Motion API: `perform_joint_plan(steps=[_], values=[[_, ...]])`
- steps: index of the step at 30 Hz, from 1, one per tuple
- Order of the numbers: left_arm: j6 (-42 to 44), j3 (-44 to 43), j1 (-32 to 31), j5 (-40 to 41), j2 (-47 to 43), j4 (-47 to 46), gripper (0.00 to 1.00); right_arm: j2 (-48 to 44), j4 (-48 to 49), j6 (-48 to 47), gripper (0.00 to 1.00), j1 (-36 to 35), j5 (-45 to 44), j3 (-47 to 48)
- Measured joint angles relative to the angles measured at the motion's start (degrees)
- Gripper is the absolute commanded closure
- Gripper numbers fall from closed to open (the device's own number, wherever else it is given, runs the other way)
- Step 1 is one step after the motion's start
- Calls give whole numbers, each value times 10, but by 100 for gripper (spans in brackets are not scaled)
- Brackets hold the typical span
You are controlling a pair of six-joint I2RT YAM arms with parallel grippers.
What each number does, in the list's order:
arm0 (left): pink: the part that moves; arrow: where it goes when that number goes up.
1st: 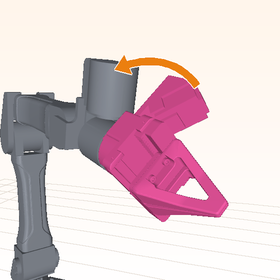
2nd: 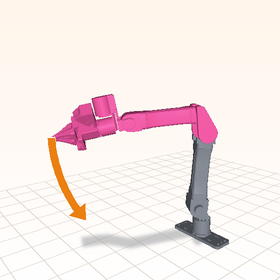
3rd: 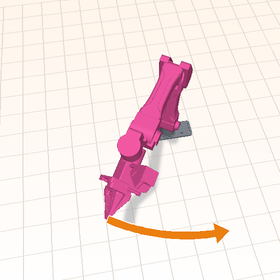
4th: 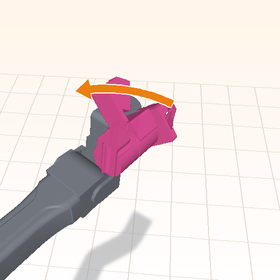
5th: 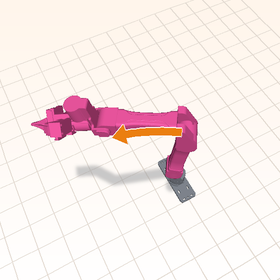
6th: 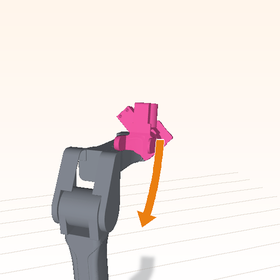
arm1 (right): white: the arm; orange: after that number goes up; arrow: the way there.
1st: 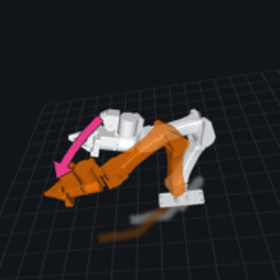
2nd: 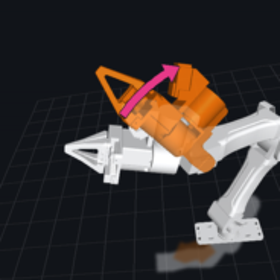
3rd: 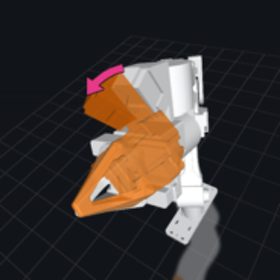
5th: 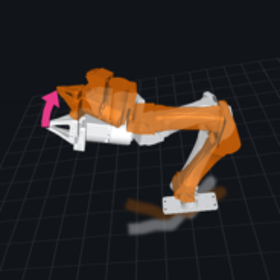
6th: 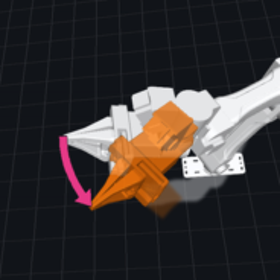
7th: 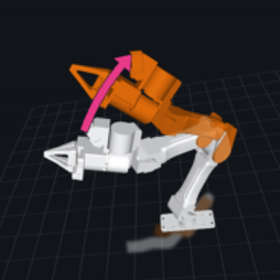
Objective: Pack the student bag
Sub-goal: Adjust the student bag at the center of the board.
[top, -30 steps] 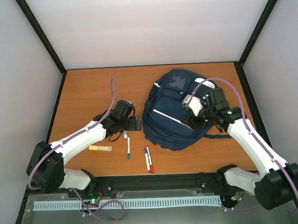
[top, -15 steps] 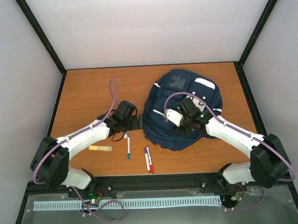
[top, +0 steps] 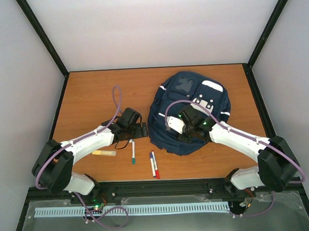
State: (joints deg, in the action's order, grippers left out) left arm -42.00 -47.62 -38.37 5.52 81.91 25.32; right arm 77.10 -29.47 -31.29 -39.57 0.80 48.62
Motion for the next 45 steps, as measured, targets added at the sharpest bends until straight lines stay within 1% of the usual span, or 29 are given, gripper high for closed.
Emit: perform_joint_plan(steps=[2, 4, 7, 9, 12, 14, 18, 22, 24, 28, 31, 32, 35, 40, 42, 45], values=[[-2, 0, 0, 0, 0, 0, 2, 0, 1, -3, 35, -7, -5, -3], [-3, 1, 0, 0, 0, 0, 2, 0, 8, -7, 34, -17, -20, -7], [-3, 1, 0, 0, 0, 0, 2, 7, 22, -10, 42, -37, -55, -15], [-3, 1, 0, 0, 0, 0, 2, 14, 32, -11, 44, -46, -83, -19], [-4, 1, 0, 0, 0, 0, 1, 19, 51, -10, 48, -49, -134, -27], [-4, 1, 0, 0, 0, 0, 1, 19, 60, -7, 51, -51, -161, -30], [-7, 1, 0, 0, 0, -1, 1, 19, 72, -4, 58, -54, -193, -33], [-9, 3, 0, -2, 2, -3, 2, 6, 79, 1, 67, -42, -204, -34], [-10, 3, 0, -5, 5, -6, 2, -6, 80, 5, 69, -36, -204, -34], [-11, 3, -1, -7, 16, -14, 2, -30, 88, 9, 78, -21, -205, -35], [-11, 3, -2, -9, 25, -17, 2, -34, 96, 10, 83, -13, -206, -35], [-11, 3, -3, -9, 28, -18, 2, -34, 96, 11, 85, -12, -206, -35], [-11, 3, -4, -12, 37, -26, 3, -34, 98, 12, 97, -9, -204, -35], [-13, -14, -4, -12, 55, -40, 9, -34, 99, 19, 97, 1, -192, -35], [-16, -33, -4, -12, 72, -47, 15, -35, 99, 20, 97, 6, -185, -35], [-20, -71, -4, -17, 110, -72, 27, -41, 94, 20, 97, 13, -170, -35]])
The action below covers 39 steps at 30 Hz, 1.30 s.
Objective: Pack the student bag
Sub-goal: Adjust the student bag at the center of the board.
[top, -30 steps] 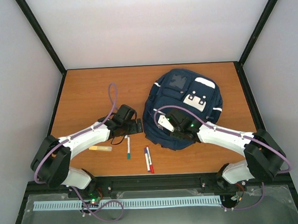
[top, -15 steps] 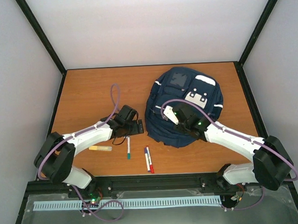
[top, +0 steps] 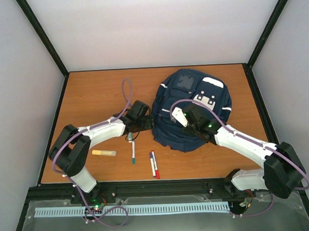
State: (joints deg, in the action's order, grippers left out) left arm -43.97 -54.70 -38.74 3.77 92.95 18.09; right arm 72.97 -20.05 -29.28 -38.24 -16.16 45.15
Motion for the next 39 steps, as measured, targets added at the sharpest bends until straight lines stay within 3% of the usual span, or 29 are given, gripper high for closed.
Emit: perform_joint_plan(steps=[7, 14, 19, 23, 28, 33, 39], values=[[3, -94, 0, -19, 103, -28, 32, -15, -23, 2, 97, 12, 57, -1], [48, -169, 1, -7, 150, -10, 22, -28, -61, 9, 97, 33, 115, 12], [81, -196, 7, 12, 147, 19, 16, -7, -115, 27, 97, 44, 145, 94], [88, -198, 10, 43, 113, 49, 14, 25, -114, 37, 97, 44, 167, 114], [70, -162, 8, 66, -9, 72, 14, 39, -93, 38, 97, 41, 167, 83], [41, -85, 0, 77, -109, 103, 15, 7, -65, 34, 97, 38, 143, 49], [1, 15, -4, 96, -145, 185, 21, -20, -59, 31, 97, 38, 129, 38]])
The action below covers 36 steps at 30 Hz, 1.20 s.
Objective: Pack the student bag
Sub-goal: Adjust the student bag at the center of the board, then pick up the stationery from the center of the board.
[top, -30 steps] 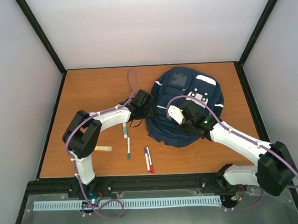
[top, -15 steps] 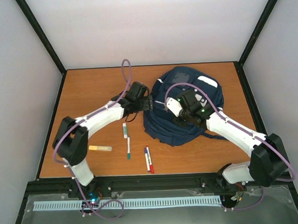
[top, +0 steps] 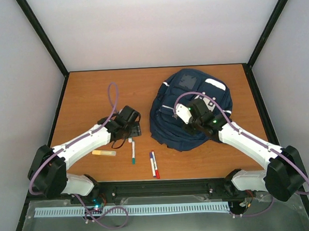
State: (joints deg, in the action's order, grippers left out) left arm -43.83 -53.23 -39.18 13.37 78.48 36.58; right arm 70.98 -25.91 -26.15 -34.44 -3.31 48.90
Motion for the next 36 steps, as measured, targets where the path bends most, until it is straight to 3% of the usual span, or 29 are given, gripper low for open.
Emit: perform_joint_plan(steps=[3, 6, 18, 24, 31, 36], values=[[-13, 14, 0, 20, 0, 32, 24, 1, 0, 0, 97, 0, 1, 0], [-21, 23, 3, 37, 0, 47, 33, 1, 0, 0, 97, 0, 2, 0], [-9, 23, 60, 10, 40, 30, 39, 1, 0, -5, 97, 0, 5, 0], [9, -16, 68, -18, 99, 22, 58, 1, 0, -6, 97, 0, 7, 0], [14, -22, 72, -24, 134, 7, 59, 1, 0, -8, 97, 0, 7, -2], [14, -27, 75, -28, 169, -6, 66, 1, 0, -11, 97, 0, 10, -2]])
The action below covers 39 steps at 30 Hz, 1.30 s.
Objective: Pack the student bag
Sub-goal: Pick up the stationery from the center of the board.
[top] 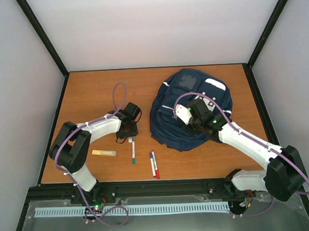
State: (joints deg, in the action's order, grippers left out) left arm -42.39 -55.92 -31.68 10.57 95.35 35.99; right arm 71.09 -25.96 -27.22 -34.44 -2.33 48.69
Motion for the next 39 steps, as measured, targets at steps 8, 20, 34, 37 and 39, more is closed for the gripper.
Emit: perform_joint_plan(steps=[8, 20, 34, 37, 39], values=[[1, -6, 2, -4, 33, -11, 83, 0, -1, -5, 97, 0, 5, 0], [8, 28, 2, -57, -24, -60, 99, 6, -1, -6, 97, 0, 5, 0], [-4, 47, -81, -220, -148, -240, 99, 15, -15, -2, 97, 10, 2, 23], [-11, 30, -99, -237, -147, -240, 99, 20, -35, 1, 97, 15, 4, 68], [-15, 18, -103, -242, -147, -242, 99, 25, -47, 3, 97, 19, 4, 94]])
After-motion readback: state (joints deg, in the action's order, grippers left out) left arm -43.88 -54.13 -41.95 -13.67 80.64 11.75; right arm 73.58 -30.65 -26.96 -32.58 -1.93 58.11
